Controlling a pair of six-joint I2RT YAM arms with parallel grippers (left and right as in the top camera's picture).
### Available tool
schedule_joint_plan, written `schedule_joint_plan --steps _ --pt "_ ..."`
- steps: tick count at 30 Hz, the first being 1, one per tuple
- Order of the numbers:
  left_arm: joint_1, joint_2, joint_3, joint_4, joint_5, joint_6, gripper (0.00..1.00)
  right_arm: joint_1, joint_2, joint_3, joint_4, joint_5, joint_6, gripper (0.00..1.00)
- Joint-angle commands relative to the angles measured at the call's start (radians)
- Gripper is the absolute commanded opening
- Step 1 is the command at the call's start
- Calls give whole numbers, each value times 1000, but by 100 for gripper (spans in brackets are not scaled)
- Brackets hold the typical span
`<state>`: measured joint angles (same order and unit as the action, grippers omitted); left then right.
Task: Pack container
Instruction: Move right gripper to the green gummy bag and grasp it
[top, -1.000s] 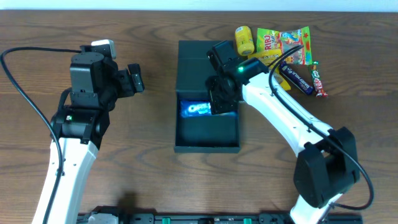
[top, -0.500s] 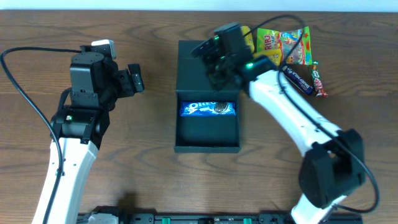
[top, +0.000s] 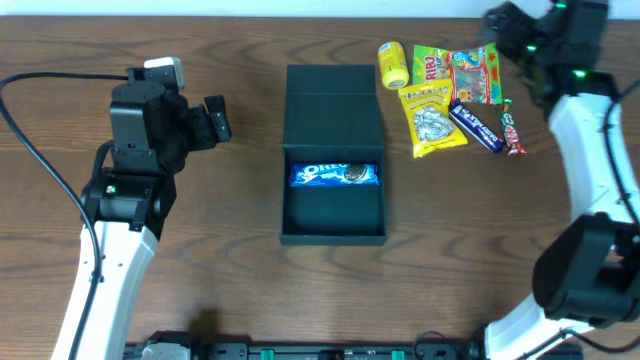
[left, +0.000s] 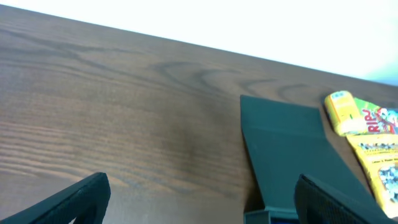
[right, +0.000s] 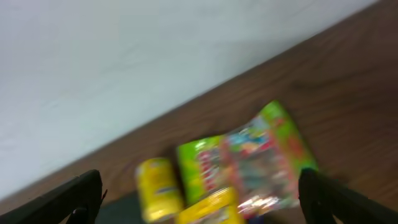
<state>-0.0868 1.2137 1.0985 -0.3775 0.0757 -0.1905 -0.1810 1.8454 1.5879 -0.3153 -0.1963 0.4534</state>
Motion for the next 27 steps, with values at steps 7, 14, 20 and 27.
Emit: schedule_joint_plan --steps 7,14,20,27 --pt "0 2 30 28 4 -81 95 -140 101 11 138 -50 -140 99" --pt "-12 41 31 100 3 -129 95 -173 383 308 55 -257 -230 99" --pt "-12 61 31 107 0 -155 95 -175 645 689 -199 -398 -382 99" --pt "-12 74 31 109 0 -155 95 -171 766 728 -201 -463 -371 99"
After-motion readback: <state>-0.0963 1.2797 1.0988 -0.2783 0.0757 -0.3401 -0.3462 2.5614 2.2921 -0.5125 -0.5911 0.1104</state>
